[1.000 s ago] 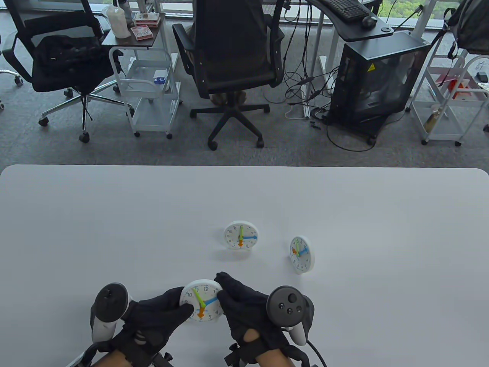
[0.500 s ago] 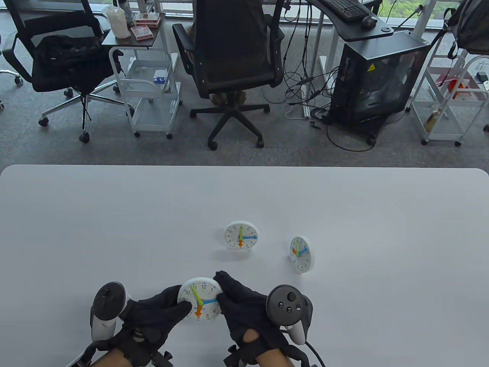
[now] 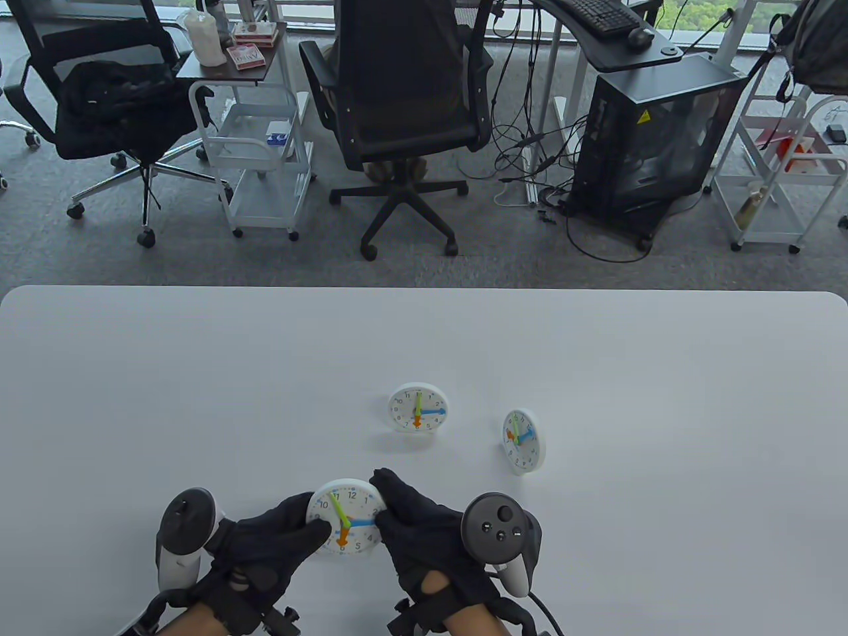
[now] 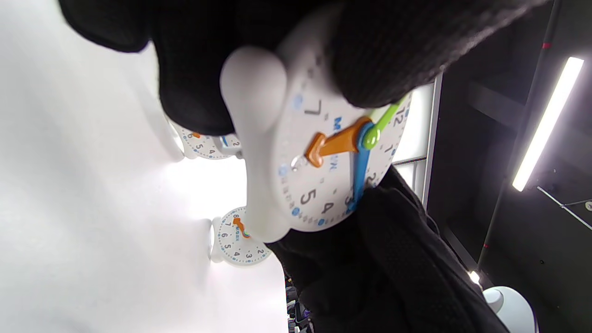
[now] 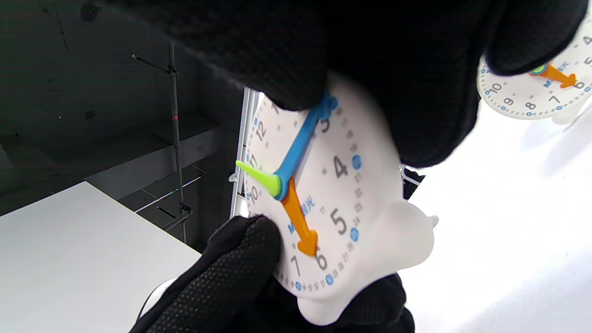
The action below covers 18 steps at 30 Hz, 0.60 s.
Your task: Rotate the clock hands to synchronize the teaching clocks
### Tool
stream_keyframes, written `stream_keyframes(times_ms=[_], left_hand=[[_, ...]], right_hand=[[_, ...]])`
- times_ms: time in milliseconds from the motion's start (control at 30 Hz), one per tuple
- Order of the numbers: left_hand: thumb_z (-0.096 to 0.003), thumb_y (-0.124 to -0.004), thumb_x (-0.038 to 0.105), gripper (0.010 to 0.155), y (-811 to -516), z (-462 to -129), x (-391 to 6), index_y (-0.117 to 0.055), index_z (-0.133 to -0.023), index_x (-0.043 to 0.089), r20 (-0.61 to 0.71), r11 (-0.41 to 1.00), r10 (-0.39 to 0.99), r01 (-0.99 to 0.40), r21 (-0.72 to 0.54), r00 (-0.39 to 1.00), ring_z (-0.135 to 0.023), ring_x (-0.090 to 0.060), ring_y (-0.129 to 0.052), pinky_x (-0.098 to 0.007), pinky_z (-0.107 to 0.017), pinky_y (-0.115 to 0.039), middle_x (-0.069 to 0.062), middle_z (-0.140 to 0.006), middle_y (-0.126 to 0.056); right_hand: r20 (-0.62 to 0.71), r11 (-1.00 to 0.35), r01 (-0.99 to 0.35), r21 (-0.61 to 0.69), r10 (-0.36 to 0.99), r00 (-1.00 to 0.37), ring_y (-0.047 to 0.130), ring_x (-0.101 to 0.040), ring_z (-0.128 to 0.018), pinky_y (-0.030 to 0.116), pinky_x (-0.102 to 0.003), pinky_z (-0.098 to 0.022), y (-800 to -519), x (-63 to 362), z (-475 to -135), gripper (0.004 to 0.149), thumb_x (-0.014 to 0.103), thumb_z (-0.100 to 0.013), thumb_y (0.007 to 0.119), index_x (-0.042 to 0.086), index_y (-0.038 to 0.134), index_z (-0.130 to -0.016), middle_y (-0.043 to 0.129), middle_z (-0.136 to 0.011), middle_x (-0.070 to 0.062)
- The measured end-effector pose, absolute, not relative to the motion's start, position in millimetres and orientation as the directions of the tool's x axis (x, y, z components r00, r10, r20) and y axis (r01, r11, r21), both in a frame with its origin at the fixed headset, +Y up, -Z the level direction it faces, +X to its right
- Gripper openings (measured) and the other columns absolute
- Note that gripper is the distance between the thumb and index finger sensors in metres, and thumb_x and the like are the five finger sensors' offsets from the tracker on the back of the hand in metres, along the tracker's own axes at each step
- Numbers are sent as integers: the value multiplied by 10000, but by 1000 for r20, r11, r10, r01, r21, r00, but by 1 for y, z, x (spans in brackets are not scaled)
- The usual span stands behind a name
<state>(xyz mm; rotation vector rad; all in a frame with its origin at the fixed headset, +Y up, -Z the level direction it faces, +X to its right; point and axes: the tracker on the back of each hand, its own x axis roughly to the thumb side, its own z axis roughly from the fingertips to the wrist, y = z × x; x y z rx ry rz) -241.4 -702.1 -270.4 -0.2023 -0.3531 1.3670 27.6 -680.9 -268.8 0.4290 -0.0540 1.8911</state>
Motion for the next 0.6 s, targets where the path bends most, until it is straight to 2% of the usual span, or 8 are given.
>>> stream_keyframes(times_ms=[233, 467, 533, 600], left_hand=[[-489, -878, 419, 536, -703, -271, -242, -770, -934, 141, 123, 183, 981, -922, -341, 150, -663, -394, -1018, -670, -568, -687, -65, -736, -1053], [-488, -883, 400, 607, -700, -270, -243, -671, -1003, 159, 172, 239, 966, -917, -318, 192, -659, -393, -1028, -674, -566, -689, -60, -729, -1061], [-488, -885, 398, 602, -700, -271, -243, -676, -1004, 169, 175, 241, 965, -917, -317, 193, -655, -395, -1033, -675, -565, -690, -62, -723, -1070], [-488, -887, 396, 593, -701, -271, -243, -687, -999, 173, 173, 242, 966, -915, -322, 194, -656, -396, -1035, -677, -564, -690, -65, -723, -1073]], right_hand=[[319, -359, -917, 173, 901, -293, 1001, -385, -528, 699, -668, -498, -681, 27, -269, 562, 205, -476, 822, -33, 711, -973, 899, -777, -186], [313, -358, -916, 183, 904, -291, 999, -384, -535, 698, -670, -500, -681, 27, -269, 566, 200, -476, 824, -32, 704, -979, 895, -783, -186], [306, -358, -914, 193, 907, -290, 998, -379, -538, 697, -672, -498, -682, 27, -269, 568, 216, -483, 819, -26, 699, -983, 892, -786, -182], [302, -333, -924, 187, 915, -268, 992, -386, -536, 693, -670, -496, -684, 27, -269, 598, 309, -502, 816, -29, 704, -983, 891, -785, -188]])
